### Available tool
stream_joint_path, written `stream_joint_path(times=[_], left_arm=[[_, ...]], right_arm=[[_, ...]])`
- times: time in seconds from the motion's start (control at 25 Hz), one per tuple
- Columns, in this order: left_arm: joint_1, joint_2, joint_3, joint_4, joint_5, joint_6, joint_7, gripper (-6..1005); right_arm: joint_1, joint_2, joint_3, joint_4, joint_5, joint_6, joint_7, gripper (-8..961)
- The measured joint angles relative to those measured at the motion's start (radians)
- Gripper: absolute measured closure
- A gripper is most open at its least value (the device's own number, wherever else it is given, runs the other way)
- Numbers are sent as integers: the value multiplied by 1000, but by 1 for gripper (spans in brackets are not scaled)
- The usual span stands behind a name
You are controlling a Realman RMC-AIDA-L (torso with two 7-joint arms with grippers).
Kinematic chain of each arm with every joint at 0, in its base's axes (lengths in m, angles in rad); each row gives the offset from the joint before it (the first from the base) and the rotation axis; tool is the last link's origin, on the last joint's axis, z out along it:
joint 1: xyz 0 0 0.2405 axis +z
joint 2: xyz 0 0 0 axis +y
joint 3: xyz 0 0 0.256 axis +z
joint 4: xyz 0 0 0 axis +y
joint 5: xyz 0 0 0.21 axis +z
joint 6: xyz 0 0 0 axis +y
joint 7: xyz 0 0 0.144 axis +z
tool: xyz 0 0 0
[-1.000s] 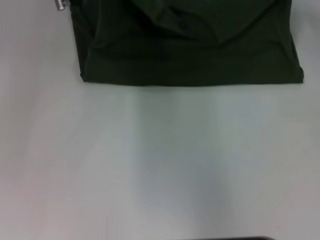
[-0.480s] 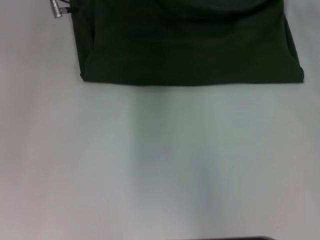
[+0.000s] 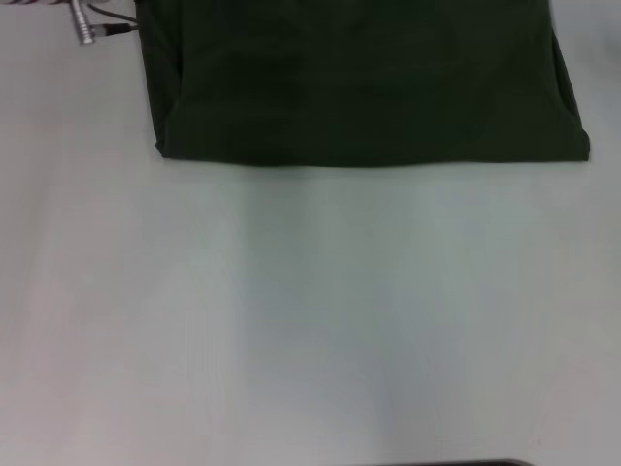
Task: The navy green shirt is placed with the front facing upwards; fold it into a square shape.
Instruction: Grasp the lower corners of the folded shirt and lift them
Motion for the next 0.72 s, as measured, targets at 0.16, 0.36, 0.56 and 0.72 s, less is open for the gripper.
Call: stream_joint_path(times=[0.16,0.36,0.56,0.72], left_arm=[[65,-10,-1,-98,-25,85,13,345],[165,-3,0,-192,-159,207,96,345],[215,28,0,-194,-192,312,130,346],[261,29,-5,-200,-194,342,157,346]], right_arm=[[-114,38,13,-103,151,-118,-72,260],[-285,111,16,-224,331,-219,-186,179],[-412,141,57,-216,421,-275,-302,122],[-469,152,151,-195,451,-340,-377,100]])
